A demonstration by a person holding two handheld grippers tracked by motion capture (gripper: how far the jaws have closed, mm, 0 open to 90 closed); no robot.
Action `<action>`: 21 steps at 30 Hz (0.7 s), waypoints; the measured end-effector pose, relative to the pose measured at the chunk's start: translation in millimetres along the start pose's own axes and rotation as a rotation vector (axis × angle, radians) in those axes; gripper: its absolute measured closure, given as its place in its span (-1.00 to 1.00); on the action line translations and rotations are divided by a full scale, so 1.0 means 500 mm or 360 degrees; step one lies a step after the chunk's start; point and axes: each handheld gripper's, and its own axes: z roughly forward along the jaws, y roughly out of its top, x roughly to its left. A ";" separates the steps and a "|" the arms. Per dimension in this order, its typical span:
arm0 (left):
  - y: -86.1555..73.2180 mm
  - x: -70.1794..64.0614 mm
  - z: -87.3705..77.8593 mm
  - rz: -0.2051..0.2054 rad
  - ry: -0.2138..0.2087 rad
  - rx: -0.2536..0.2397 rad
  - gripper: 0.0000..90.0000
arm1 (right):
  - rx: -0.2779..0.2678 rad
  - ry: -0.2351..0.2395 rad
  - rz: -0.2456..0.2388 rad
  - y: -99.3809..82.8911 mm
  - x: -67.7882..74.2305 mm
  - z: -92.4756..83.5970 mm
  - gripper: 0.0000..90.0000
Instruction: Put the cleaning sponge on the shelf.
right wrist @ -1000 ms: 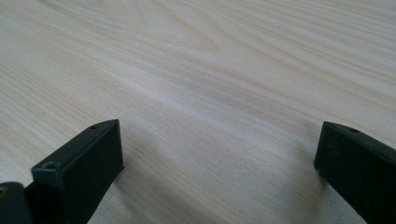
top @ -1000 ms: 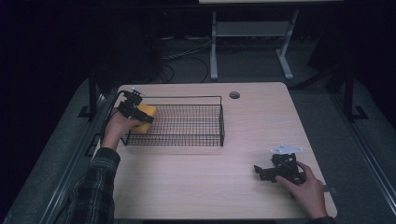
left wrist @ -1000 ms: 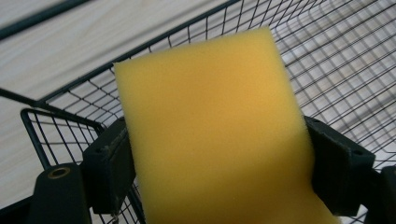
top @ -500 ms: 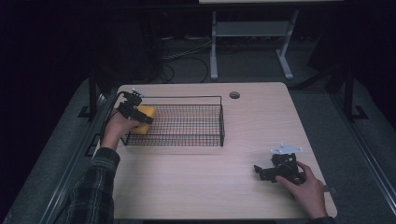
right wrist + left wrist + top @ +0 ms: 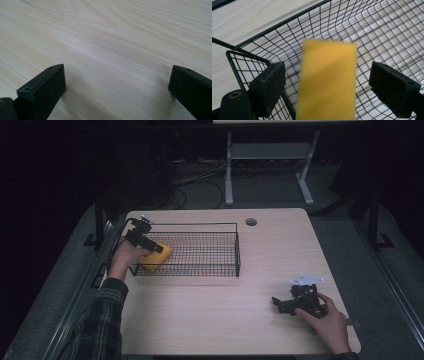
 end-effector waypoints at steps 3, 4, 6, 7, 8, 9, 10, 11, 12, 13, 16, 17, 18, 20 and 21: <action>0.000 -0.004 -0.008 0.0004 0.0001 -0.0021 -0.70 | 0.0001 0.0000 0.0001 0.000 0.000 0.000 -0.99; 0.000 -0.009 -0.015 0.0015 -0.0005 -0.0028 -0.70 | 0.0000 0.0000 0.0001 0.000 0.000 0.000 -0.99; 0.000 -0.012 -0.019 0.0014 -0.0011 -0.0042 -0.70 | 0.0000 0.0000 0.0001 0.000 0.000 0.000 -0.99; -0.001 -0.015 -0.023 0.0024 -0.0016 -0.0053 -0.70 | 0.0000 0.0000 0.0002 0.000 0.000 0.000 -0.99; -0.003 -0.022 -0.033 0.0024 -0.0023 -0.0080 -0.70 | 0.0001 0.0000 0.0004 0.000 0.000 0.000 -0.99; -0.003 -0.022 -0.033 0.0024 -0.0023 -0.0080 -0.70 | 0.0001 0.0000 0.0004 0.000 0.000 0.000 -0.99; -0.007 -0.029 -0.043 0.0020 -0.0029 -0.0116 -0.70 | 0.0001 0.0000 0.0004 0.000 0.000 0.000 -0.99; -0.007 -0.029 -0.043 0.0020 -0.0029 -0.0116 -0.70 | 0.0001 0.0000 0.0004 0.000 0.000 0.000 -0.99; -0.014 -0.037 -0.052 0.0025 -0.0039 -0.0145 -0.70 | 0.0001 0.0000 0.0004 0.000 0.000 0.000 -0.99; -0.014 -0.037 -0.052 0.0025 -0.0039 -0.0145 -0.69 | 0.0001 -0.0001 0.0002 0.000 0.000 0.000 -0.99; -0.025 -0.048 -0.064 0.0028 -0.0050 -0.0167 -0.69 | 0.0001 0.0000 0.0004 0.000 0.000 0.000 -0.99; -0.030 -0.051 -0.068 0.0029 -0.0055 -0.0175 -0.69 | 0.0001 0.0000 0.0005 0.000 0.000 0.000 -0.99; -0.035 -0.056 -0.072 0.0025 -0.0061 -0.0190 -0.69 | 0.0001 0.0000 0.0003 0.000 0.000 0.000 -0.99; -0.043 -0.062 -0.078 0.0033 -0.0062 -0.0198 -0.69 | 0.0001 0.0000 0.0004 0.000 0.000 0.000 -0.99; -0.048 -0.065 -0.082 0.0038 -0.0066 -0.0203 -0.69 | 0.0001 0.0000 0.0004 0.000 0.000 0.000 -0.99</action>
